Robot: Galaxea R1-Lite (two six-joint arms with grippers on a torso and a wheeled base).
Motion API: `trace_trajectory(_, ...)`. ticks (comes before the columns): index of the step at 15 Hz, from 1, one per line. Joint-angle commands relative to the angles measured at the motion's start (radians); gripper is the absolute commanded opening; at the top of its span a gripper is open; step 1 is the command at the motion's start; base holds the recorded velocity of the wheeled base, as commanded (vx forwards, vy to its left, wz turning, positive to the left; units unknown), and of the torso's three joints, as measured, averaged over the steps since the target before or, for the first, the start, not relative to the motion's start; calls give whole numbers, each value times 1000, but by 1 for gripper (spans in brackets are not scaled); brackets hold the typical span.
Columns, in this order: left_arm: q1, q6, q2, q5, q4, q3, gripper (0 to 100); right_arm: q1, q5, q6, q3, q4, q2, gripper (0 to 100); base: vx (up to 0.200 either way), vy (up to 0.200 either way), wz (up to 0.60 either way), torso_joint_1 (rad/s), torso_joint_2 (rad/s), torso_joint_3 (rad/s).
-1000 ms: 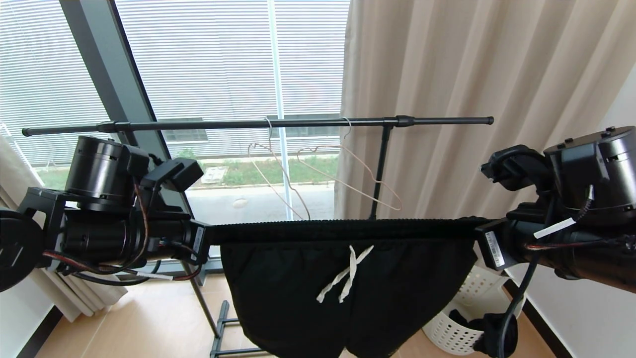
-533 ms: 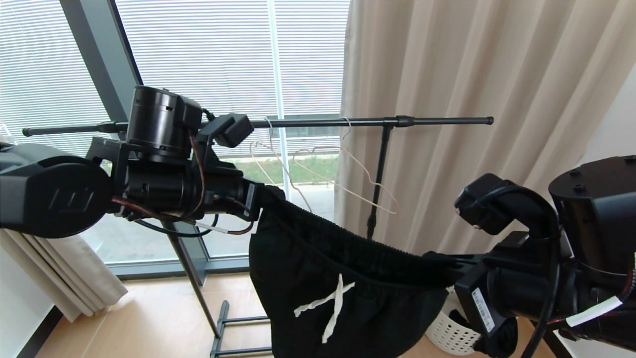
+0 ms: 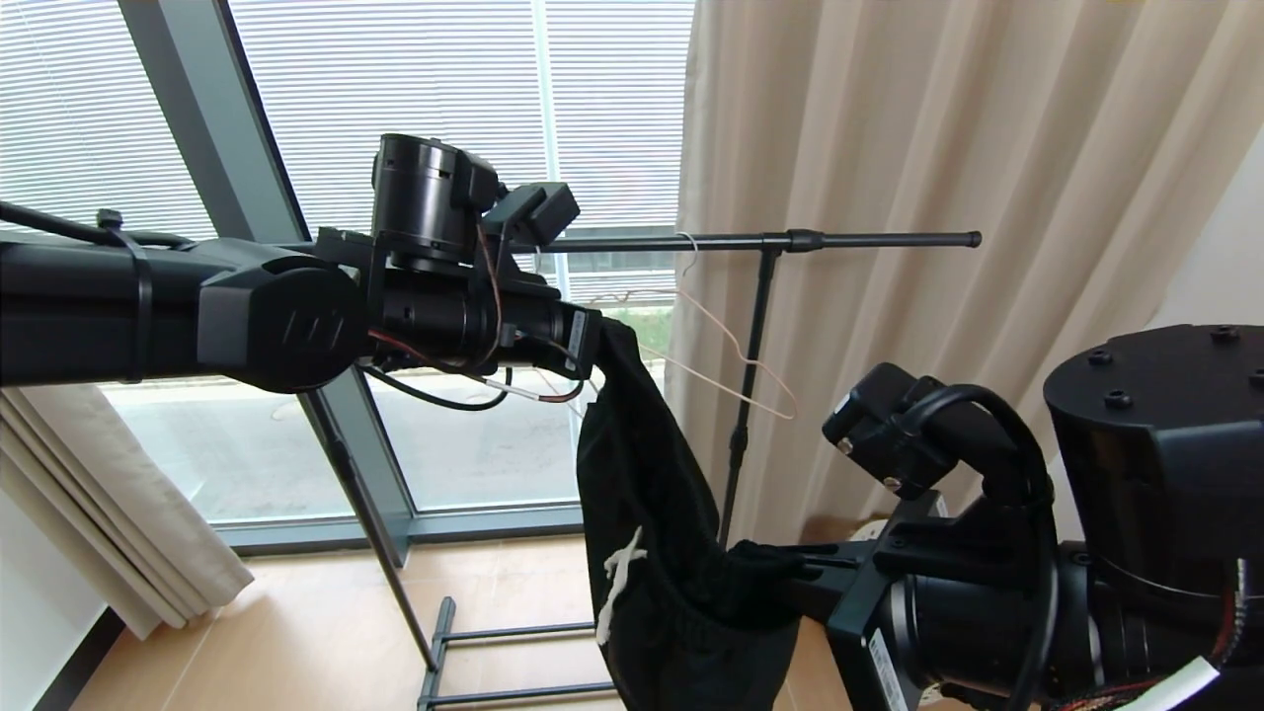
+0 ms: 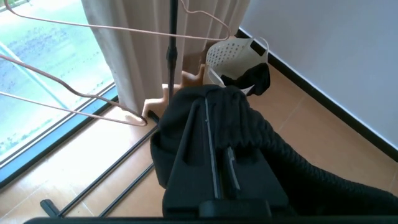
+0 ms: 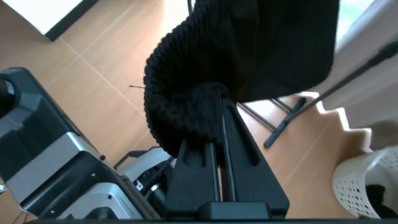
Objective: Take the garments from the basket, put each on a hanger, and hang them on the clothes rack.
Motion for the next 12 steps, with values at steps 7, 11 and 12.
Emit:
trace_trajectory(7,56,89,-115,52,76,132,0,-146,-152,2,87,-74,20,0,0,0,0,0,0,0)
trace_trajectory(11,56,183,-264,141,89,355,0,-282,-241,-3,-80,-53,160,0,0,0,0,0,0,0)
trace_trajectory(12,50,204,-299,142,85,418,0,-284,-249,-3,-128,-53,209,0,0,0,0,0,0,0)
